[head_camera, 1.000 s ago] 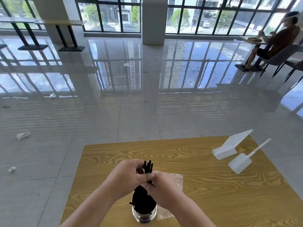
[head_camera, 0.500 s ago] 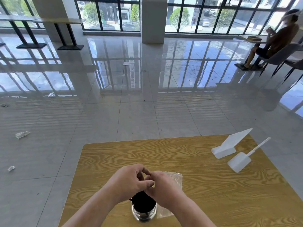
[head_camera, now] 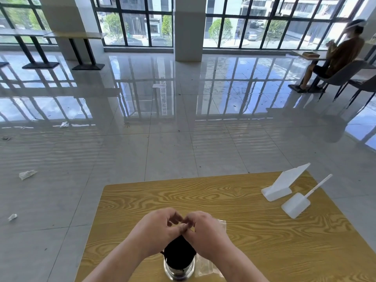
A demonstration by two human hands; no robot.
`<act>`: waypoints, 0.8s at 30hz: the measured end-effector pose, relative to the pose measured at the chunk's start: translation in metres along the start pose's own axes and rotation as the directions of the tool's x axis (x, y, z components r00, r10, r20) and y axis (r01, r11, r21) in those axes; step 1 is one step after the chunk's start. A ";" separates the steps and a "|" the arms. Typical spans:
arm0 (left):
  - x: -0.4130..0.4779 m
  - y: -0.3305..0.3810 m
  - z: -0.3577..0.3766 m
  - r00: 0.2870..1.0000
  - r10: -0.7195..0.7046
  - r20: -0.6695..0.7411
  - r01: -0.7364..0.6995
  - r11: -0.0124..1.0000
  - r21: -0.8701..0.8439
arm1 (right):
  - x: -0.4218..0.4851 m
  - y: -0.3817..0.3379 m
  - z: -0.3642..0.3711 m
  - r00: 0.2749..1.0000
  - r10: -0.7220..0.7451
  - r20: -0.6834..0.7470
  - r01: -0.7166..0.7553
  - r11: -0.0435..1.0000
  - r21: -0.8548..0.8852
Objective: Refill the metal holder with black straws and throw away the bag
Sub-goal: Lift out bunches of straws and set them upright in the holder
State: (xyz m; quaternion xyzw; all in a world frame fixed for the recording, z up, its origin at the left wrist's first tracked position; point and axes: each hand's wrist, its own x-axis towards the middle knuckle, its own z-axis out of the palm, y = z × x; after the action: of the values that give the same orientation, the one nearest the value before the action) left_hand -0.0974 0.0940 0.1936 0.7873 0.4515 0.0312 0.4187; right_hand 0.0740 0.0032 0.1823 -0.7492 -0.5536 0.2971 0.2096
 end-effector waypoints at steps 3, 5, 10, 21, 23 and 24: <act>-0.003 -0.001 -0.002 0.999 0.031 -0.044 -0.027 0.995 0.093 | -0.004 0.006 0.000 1.000 -0.002 -0.003 0.002 1.000 0.004; -0.004 0.000 -0.004 0.997 0.061 -0.045 -0.056 0.992 0.110 | -0.006 0.008 -0.001 1.000 0.000 -0.006 0.000 1.000 0.003; -0.004 0.009 -0.007 0.990 0.128 -0.051 -0.121 0.985 0.127 | -0.015 0.008 -0.008 0.997 0.026 -0.072 -0.028 0.999 -0.027; 0.019 0.018 0.030 0.967 0.242 0.082 -0.254 0.941 0.225 | -0.063 0.039 -0.009 0.960 0.199 -0.197 -0.199 0.980 0.019; 0.023 0.020 0.041 0.963 0.243 0.116 -0.264 0.934 0.240 | -0.074 0.053 -0.008 0.950 0.243 -0.194 -0.239 0.970 0.043; 0.024 0.021 0.047 0.961 0.243 0.132 -0.269 0.931 0.246 | -0.078 0.060 -0.009 0.945 0.266 -0.193 -0.259 0.964 0.060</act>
State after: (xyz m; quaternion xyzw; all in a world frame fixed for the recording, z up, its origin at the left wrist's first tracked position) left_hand -0.0484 0.0774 0.1699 0.8884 0.3235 -0.0134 0.3255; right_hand 0.1054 -0.0885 0.1669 -0.8386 -0.4201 0.2552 0.2350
